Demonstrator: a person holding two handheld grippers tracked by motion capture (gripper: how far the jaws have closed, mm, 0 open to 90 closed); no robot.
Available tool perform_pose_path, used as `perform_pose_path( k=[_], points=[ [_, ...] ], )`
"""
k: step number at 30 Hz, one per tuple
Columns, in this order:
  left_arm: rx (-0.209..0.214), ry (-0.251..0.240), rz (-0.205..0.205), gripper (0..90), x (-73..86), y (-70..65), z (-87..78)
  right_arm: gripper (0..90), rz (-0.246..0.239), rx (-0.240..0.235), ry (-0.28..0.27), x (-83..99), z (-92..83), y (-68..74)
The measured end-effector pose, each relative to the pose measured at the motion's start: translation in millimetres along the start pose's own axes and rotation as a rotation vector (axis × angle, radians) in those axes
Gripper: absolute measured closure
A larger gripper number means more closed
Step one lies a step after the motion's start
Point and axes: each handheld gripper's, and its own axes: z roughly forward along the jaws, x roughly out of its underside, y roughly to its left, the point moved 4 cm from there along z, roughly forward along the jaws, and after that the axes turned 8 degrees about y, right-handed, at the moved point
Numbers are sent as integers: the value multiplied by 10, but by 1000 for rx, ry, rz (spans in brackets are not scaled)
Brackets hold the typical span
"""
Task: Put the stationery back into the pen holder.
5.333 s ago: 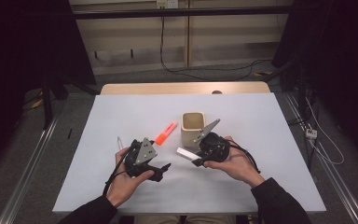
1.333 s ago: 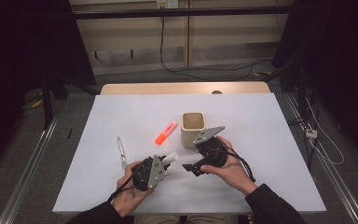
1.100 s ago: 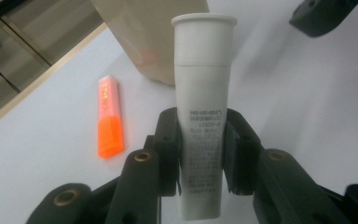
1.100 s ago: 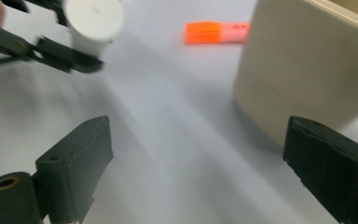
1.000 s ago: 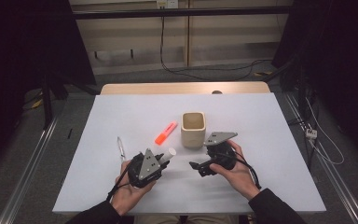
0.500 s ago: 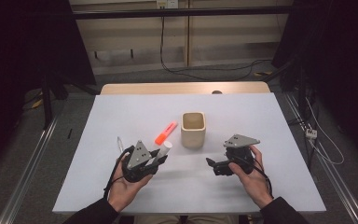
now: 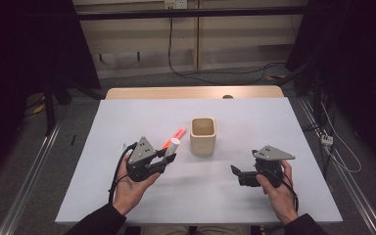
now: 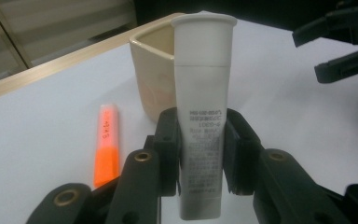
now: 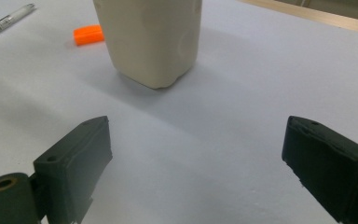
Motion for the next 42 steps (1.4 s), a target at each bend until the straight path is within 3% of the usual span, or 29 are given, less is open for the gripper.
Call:
perform_pose_path(
  k=[5, 13, 19, 28, 34, 42],
  points=[
    [0, -13, -33, 706, -94, 80, 36, 76, 27, 16, -8, 78, -48, -76],
    [2, -27, -44, 705, -228, 145, 70, 64, 60, 32, -29, 217, -151, -195],
    [6, -25, -43, 706, -340, 138, 125, 66, 41, 74, -32, 305, -181, -277],
    [3, -36, -63, 708, -515, 134, 252, 62, 45, 46, -33, 353, -156, -265],
    [3, -76, -64, 708, -651, 146, 337, 55, 37, 40, -35, 354, -149, -259],
    [3, -71, -74, 708, -749, 190, 535, 55, 27, 34, -33, 358, -146, -250]
  ],
)
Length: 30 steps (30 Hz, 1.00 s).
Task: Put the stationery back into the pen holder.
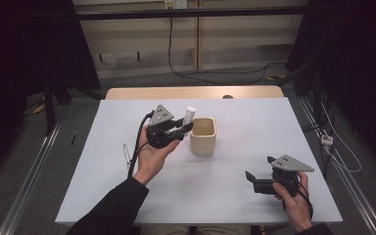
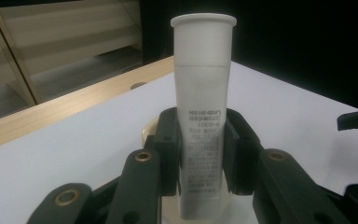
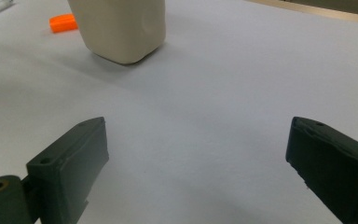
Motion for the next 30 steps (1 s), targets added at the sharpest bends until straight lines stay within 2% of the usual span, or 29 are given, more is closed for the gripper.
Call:
perform_pose_path(
  k=[17, 21, 30],
  points=[
    [-2, -18, -16, 709, -190, -7, 291, 55, -6, -5, 2, 5, 3, 7],
    [-14, -21, -10, 708, -186, -22, 359, 56, -4, -10, 5, 8, 4, 11],
    [-3, -6, -20, 709, -130, -20, 491, 55, -12, -14, 7, 10, 5, 19]
  ],
)
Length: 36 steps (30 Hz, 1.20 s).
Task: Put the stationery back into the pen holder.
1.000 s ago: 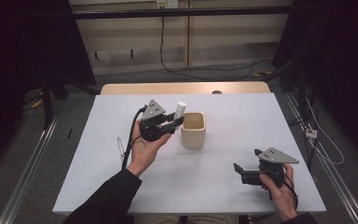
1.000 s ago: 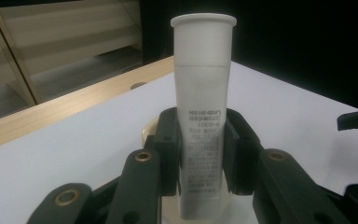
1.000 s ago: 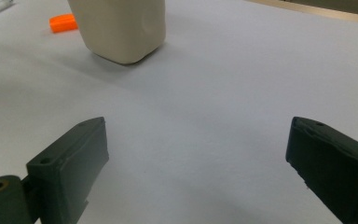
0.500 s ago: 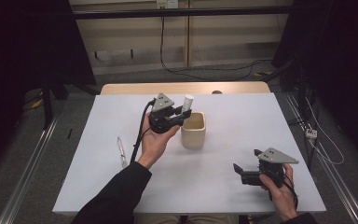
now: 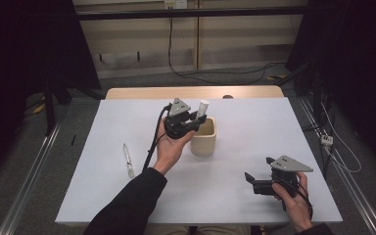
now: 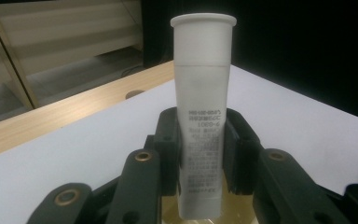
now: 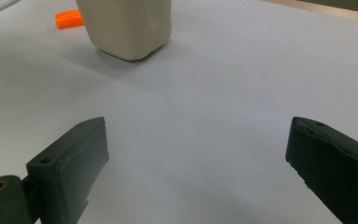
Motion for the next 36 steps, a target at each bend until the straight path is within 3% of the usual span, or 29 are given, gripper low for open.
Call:
perform_pose_path(
  k=[9, 14, 23, 29, 36],
  points=[
    [-12, 15, 16, 707, 65, -18, 77, 55, 2, 0, 0, 1, -1, 0],
    [-8, 23, -8, 707, 126, -2, 126, 55, 1, -2, 0, 1, 3, 2],
    [-17, 29, 9, 696, 153, 13, 120, 55, 5, 2, 2, 3, 4, -4],
    [-70, 10, 28, 371, 115, -30, 45, 55, 1, -2, 2, 1, 6, 4],
    [-49, 22, -39, 163, 117, 76, -33, 55, 0, -2, 1, 0, 5, 6]
  ],
)
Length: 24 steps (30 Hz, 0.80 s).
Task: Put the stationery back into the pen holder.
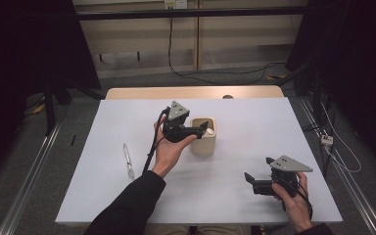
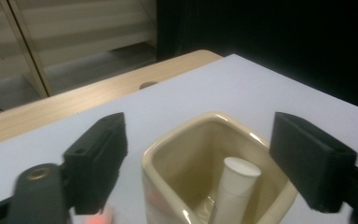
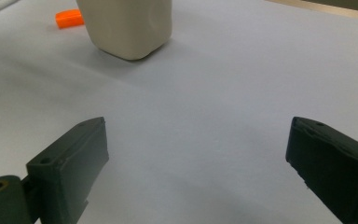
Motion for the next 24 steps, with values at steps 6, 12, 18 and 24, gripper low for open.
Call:
perform_pose_path(
  k=[6, 12, 18, 24],
  points=[
    [-16, 35, 12, 97, 18, 84, -93, 55, 0, 0, 2, 1, 2, 2],
    [0, 42, 5, 70, 29, 135, -203, 55, -3, 1, 1, 0, 3, 4],
    [7, 45, -17, 70, 115, 131, -348, 55, -4, 0, 1, -1, 4, 7],
    [-3, 53, 27, 85, 192, 124, -467, 55, -7, -1, 2, -2, 9, 14]
  ],
)
